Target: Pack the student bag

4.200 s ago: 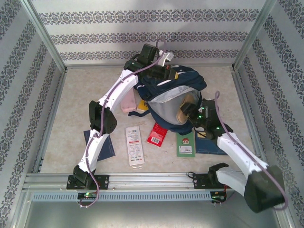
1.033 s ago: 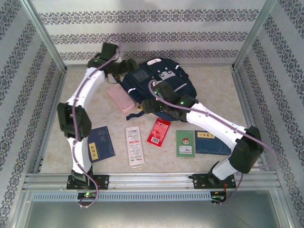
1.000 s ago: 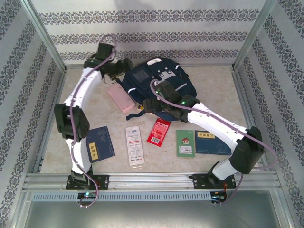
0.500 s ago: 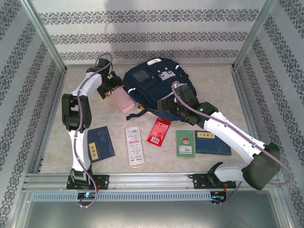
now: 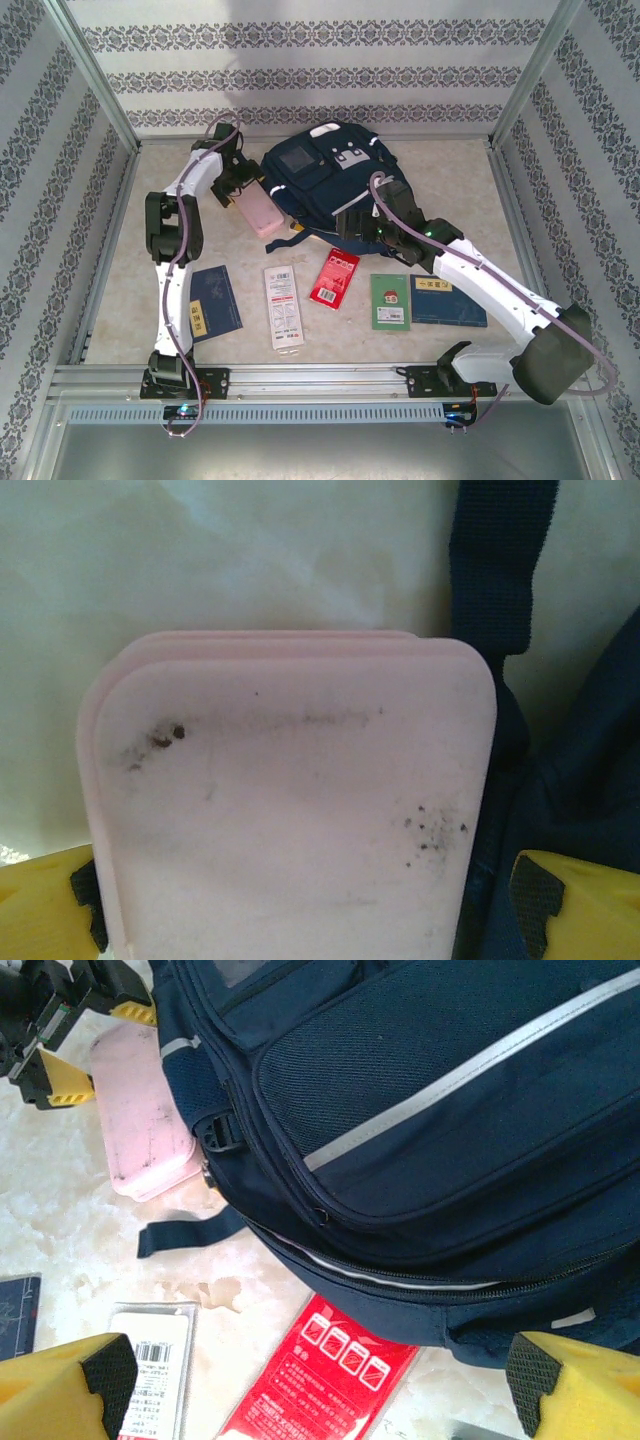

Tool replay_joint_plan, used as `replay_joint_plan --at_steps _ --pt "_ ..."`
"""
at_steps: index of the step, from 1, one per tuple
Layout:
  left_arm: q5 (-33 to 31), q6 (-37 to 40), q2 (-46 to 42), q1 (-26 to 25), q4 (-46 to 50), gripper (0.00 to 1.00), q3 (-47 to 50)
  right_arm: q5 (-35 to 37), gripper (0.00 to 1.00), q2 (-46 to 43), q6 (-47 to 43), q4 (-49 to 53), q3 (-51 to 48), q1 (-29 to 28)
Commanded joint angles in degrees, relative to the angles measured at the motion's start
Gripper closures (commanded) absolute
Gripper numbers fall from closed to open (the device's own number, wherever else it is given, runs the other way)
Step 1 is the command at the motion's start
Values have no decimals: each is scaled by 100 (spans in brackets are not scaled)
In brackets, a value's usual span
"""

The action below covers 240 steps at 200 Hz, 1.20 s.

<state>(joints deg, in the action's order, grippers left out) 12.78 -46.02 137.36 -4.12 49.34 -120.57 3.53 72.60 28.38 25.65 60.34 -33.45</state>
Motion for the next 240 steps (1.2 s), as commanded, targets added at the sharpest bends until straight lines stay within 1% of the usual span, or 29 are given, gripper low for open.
replay_joint_plan --at_steps 1,14,27,58,68,86,115,139,174,213,225,240 --pt "-227 -205 486 -62 807 0 -649 -109 4 -62 76 -131 -101 73" --pt "-416 -214 733 -82 1301 0 -1052 -103 5 -62 85 -144 -123 95" --pt "-626 -273 848 -114 1588 0 -1194 -103 4 -86 95 -155 -159 119" --pt "-819 -373 950 -150 1948 0 -1169 -105 5 -84 102 -147 -197 173" --pt "-828 -340 933 -159 1976 1 -1087 -110 4 -96 105 -156 -192 172" --pt "-808 -295 828 -159 1882 6 -849 -115 5 -131 88 -139 -188 175" --pt "-583 -337 479 -159 1576 17 -441 -178 5 -175 118 -132 -161 173" --pt "-439 -414 90 -151 1467 21 -248 -306 5 -232 125 -130 -169 148" --pt "-259 -563 -609 -141 1343 23 134 -551 5 -343 124 -244 -243 26" --pt "-231 -636 -1502 -141 1229 23 614 -866 5 -266 166 -417 -293 -196" --pt "-198 -662 -1730 -142 1202 23 736 -978 5 -238 283 -540 -324 -230" --pt "-123 -759 -2022 -142 1167 23 927 -1294 5 -219 527 -851 -411 -231"
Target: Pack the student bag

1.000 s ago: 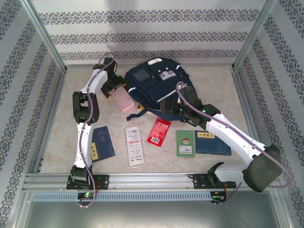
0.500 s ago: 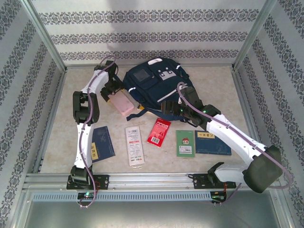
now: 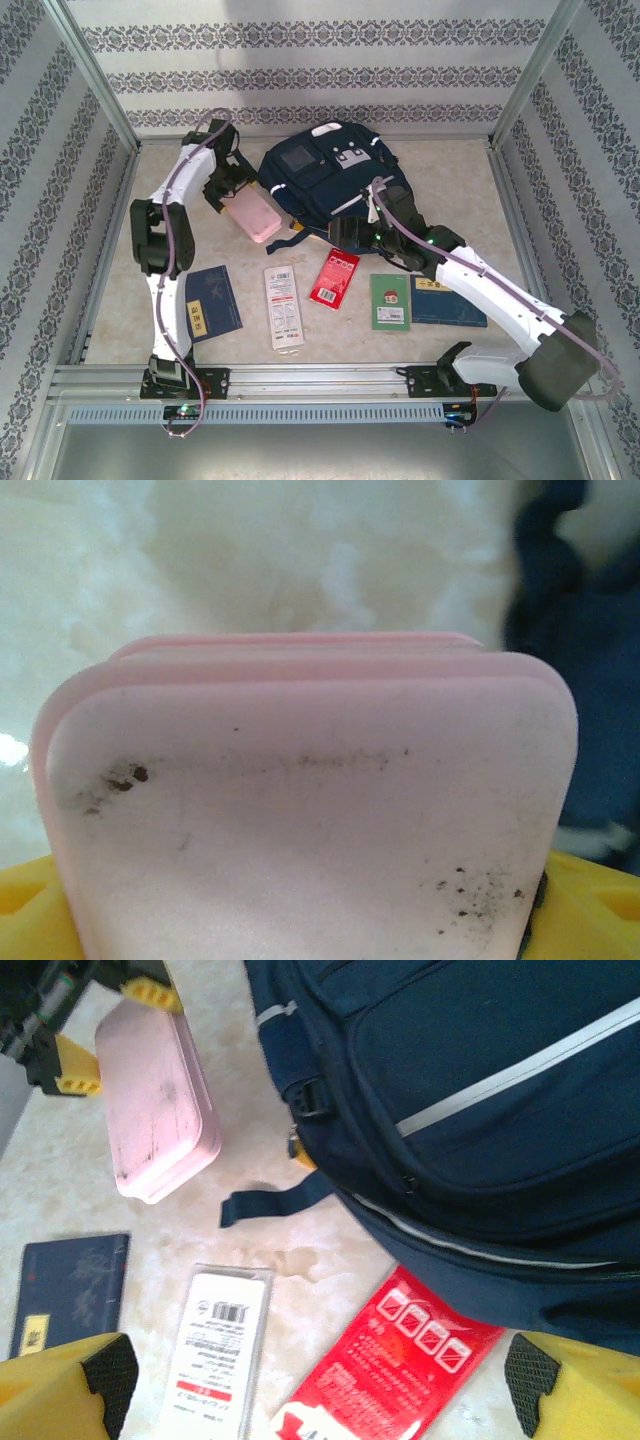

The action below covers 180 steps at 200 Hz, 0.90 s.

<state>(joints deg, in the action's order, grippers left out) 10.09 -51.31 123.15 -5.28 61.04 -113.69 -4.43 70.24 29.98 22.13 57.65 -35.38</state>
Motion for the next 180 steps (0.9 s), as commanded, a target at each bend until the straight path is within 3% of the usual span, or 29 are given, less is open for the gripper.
replay_joint_plan --at_steps 1,37,66,148,180 --pt "149 -235 -622 -26 -12 23 253 -524 5 21 394 -526 -154 -39" --pt "627 -858 -1452 -39 -601 24 1191 -1597 3 260 1662 -2160 -549 -70" --pt "1002 -1382 -1982 -178 -1094 24 1842 -1889 2 678 2538 -3350 -635 -251" --pt "1306 -1981 -2827 -615 -1554 25 2580 -1392 2 1505 2978 -4050 -333 -672" --pt "1320 -2107 -2928 -758 -1630 25 2696 -1388 7 1710 3116 -4466 -355 -796"
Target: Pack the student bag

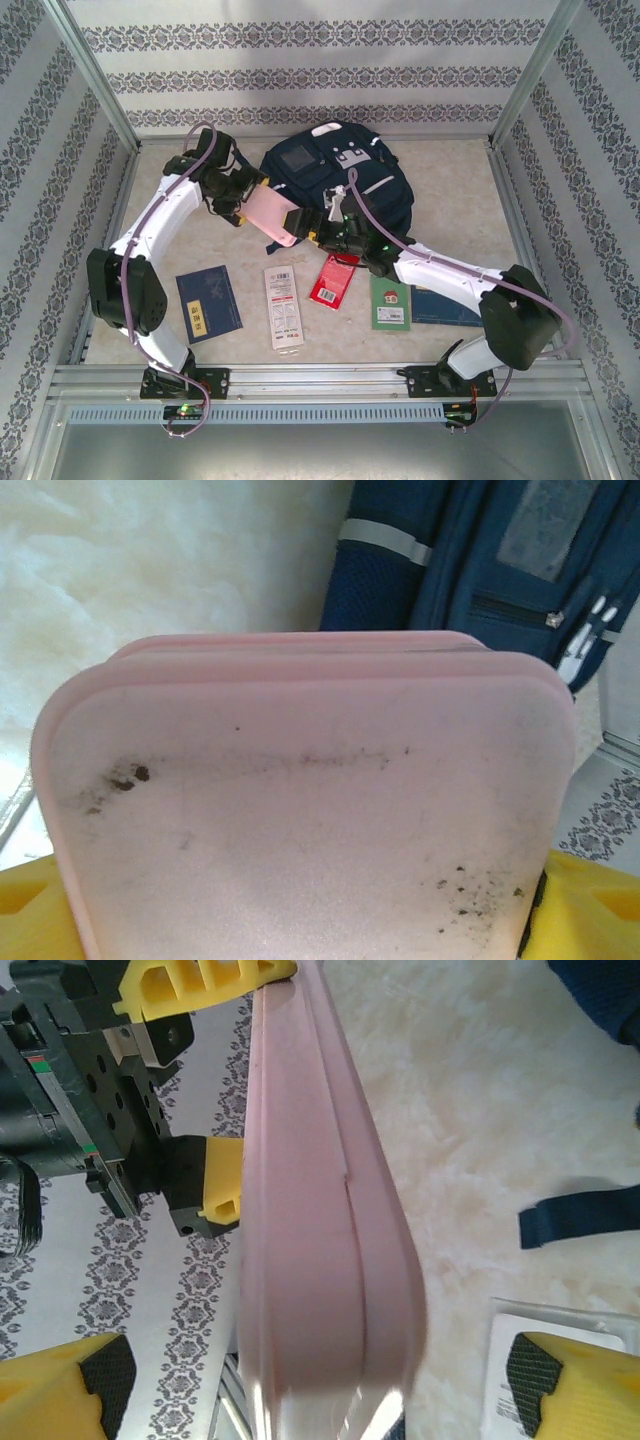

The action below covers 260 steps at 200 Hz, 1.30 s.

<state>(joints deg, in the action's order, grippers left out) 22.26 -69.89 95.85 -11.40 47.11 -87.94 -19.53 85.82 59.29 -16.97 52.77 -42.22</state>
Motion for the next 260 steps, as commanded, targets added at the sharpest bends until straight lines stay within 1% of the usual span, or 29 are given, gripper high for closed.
replay_joint_plan --at_steps 1,20,73,120,142,156,161,168,180,201,219,230,244,260 --pt "99 -251 -203 -149 -242 25 125 128 7 157 187 -568 135 -121" --pt "56 -289 -258 -237 -264 25 137 202 14 190 206 -701 110 -154" --pt "56 -342 -337 -328 -334 25 244 549 33 107 49 -641 23 -155" --pt "66 -346 -359 -357 -352 25 280 591 58 137 135 -685 -23 -156" --pt "30 -339 -383 -367 -339 25 255 577 65 145 171 -702 -30 -160" --pt "26 -307 -385 -372 -326 23 223 582 68 138 202 -709 -35 -159" --pt "17 -275 -390 -386 -305 23 194 581 70 131 207 -715 -44 -162" --pt "0 -212 -383 -387 -259 20 137 588 73 112 215 -713 -48 -156" --pt "-85 -90 -359 -404 -107 16 1 653 74 25 231 -696 -86 -163" --pt "-499 353 -335 -412 309 6 -383 818 74 -238 145 -537 -166 -118" --pt "-925 986 -280 -414 712 3 -900 958 75 -581 124 -324 -315 21" --pt "-1073 1376 -269 -416 773 0 -1119 969 75 -828 172 -262 -475 217" --pt "-1162 1880 -231 -425 721 0 -1326 977 75 -1199 144 31 -626 544" --pt "-1145 2732 -137 -505 421 0 -1470 906 76 -1631 -26 500 -727 950"
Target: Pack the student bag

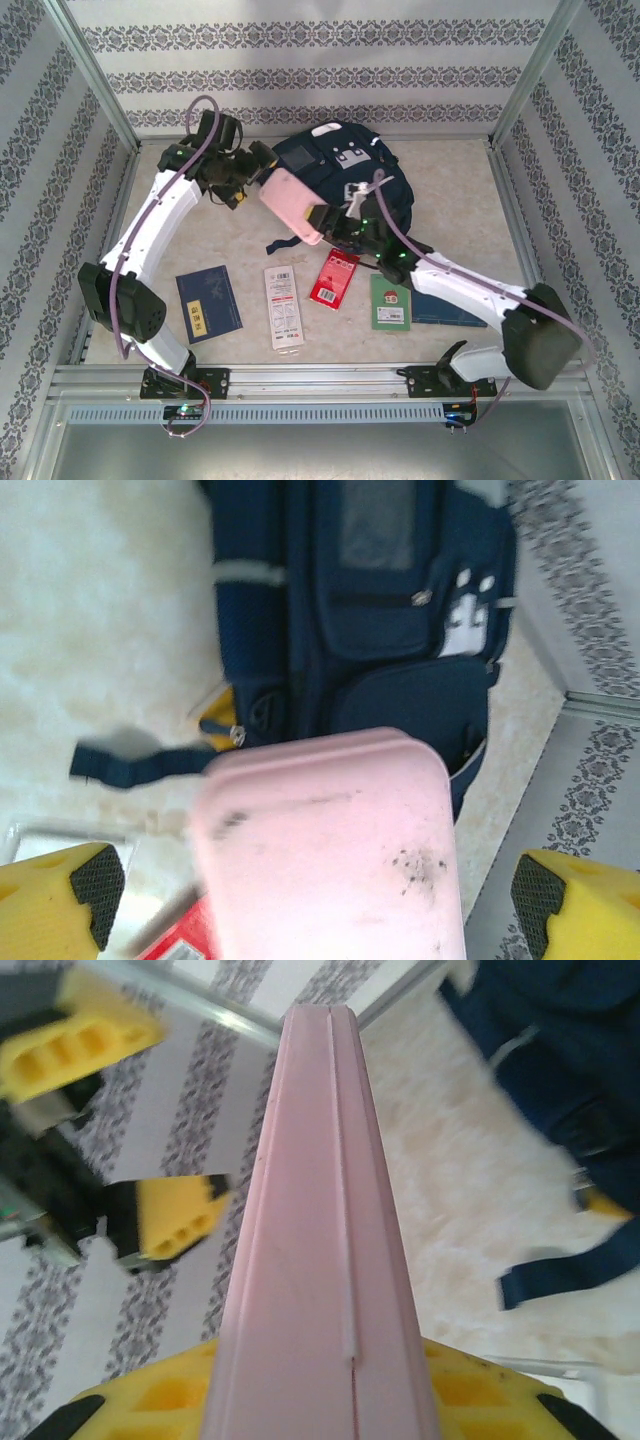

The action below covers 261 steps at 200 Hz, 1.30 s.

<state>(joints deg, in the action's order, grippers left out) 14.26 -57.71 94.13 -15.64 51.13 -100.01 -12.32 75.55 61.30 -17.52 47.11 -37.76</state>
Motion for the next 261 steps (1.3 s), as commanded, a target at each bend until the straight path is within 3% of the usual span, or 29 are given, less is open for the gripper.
replay_joint_plan --at_steps 1,36,67,102,136,179,261 --pt "-341 1577 44 -94 2 0 -273 176 76 -634 -230 582 -168 523" --pt "512 3428 562 -293 -670 3 -499 89 76 -1814 -543 1590 -477 1631" --pt "1802 3930 1367 -453 -1277 8 -910 -3 75 -2726 -784 2485 -580 2671" --pt "2450 4382 2723 -876 -1258 13 -2159 -151 75 -3112 -795 2944 -624 3478" --pt "2853 3895 3578 -959 -2127 17 -2555 -234 75 -3108 -852 3071 -589 3679" --pt "2694 4095 4985 -1303 -1198 18 -4338 -274 75 -3116 -1006 3182 -504 3826" --pt "2596 3934 5410 -1475 -1343 20 -4336 -620 75 -3091 -858 2998 -637 3982"
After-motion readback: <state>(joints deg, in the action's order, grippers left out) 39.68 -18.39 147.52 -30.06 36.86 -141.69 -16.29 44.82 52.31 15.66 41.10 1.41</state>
